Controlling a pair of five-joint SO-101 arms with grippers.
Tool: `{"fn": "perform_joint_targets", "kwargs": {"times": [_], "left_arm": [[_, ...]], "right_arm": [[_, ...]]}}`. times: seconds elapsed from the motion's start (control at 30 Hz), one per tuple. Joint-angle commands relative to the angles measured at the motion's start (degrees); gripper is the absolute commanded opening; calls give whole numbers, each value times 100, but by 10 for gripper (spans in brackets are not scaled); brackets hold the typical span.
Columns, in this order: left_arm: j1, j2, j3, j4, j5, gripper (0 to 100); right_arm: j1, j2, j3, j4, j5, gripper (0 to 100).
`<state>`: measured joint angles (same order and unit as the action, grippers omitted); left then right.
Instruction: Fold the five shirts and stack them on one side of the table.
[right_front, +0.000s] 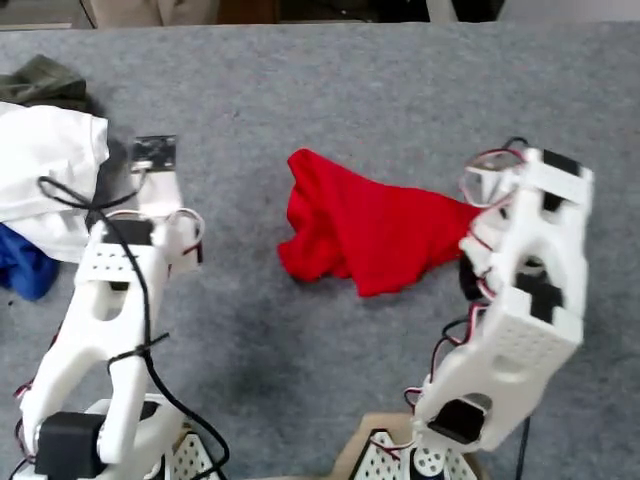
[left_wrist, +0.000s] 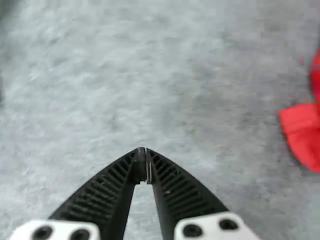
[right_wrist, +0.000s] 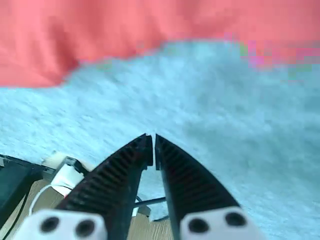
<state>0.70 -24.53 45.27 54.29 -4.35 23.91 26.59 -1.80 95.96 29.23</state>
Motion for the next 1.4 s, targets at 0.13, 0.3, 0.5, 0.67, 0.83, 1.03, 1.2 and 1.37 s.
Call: {"fn": "perform_joint_targets", "kwargs": {"times": [0.13, 0.3, 0.5, 0.67, 0.83, 1.03, 1.2, 1.37], "left_arm": [[1046, -145, -273, -88, 264, 22], [1327, -136, -387, -79, 325, 167], [1187, -136, -360, -70, 325, 175], [853, -163, -413, 193, 325, 175], [730, -189, -369, 220, 281, 174], [712, -189, -387, 220, 281, 174], [747, -189, -369, 220, 281, 174], [756, -154, -404, 202, 281, 174]], "right_arm": [[-382, -1367, -242, 589, 360, 30], [-1560, -1868, -31, 273, -510, 114], [-3020, -1859, 119, -457, -1451, 262], [-3600, -1464, 435, -1187, -1899, 264], [-3582, -303, 418, -1433, -1943, 263], [-3301, 312, 136, -1266, -1952, 30], [-2642, 286, 40, -844, -1934, 4], [-1701, 277, 57, -413, -1310, 5]]}}
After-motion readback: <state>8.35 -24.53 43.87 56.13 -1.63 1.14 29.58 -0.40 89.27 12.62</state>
